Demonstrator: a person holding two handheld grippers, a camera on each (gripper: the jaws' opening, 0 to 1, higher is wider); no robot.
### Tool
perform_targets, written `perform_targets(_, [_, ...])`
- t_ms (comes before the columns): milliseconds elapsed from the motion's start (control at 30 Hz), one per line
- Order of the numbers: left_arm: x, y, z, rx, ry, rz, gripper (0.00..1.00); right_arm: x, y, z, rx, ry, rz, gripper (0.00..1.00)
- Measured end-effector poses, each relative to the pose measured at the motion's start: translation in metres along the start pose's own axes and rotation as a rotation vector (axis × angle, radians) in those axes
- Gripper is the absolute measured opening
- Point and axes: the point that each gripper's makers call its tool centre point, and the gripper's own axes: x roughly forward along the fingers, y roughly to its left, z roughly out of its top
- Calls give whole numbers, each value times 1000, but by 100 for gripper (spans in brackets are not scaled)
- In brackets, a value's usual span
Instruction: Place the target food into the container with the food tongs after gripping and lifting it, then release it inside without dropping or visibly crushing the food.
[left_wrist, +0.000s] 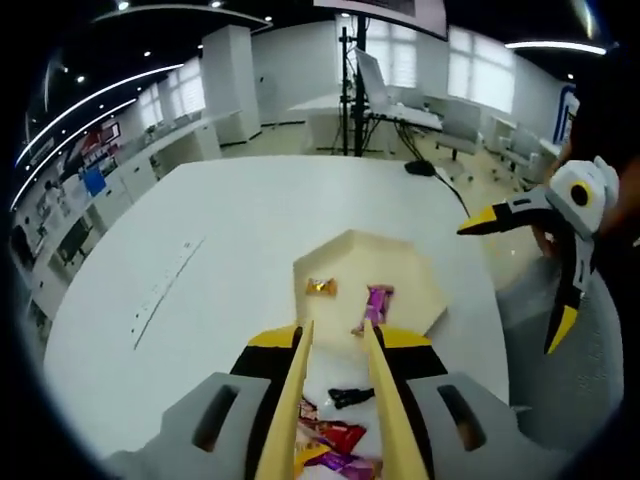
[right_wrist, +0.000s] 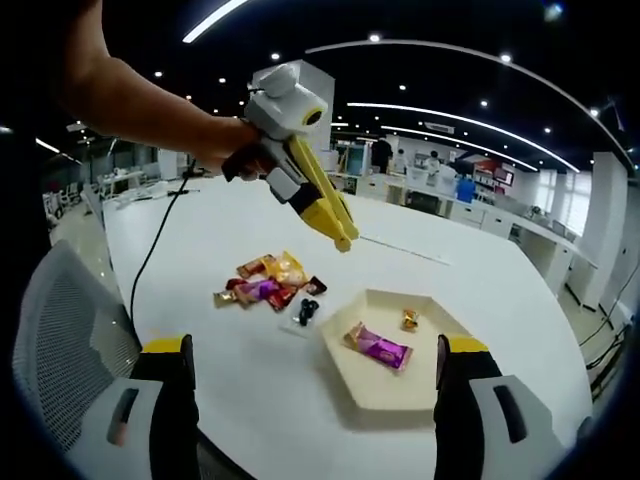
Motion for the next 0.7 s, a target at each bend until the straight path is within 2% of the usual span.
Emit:
perform_targets(67, [-8, 6, -7, 9, -10, 46, 24, 0, 1, 0, -2, 2, 2, 99])
perform_targets(133, [-16, 8, -11, -1, -28, 61, 24, 0, 2, 0, -3, 3, 6, 99])
perform_targets(500, [-48, 18, -39, -53, -43, 93, 25, 1, 0, -3, 15, 12, 6, 99])
perform_targets(700, [-57, 16, -66, -89, -33, 113, 25, 2, 2, -4, 4, 19, 14, 99])
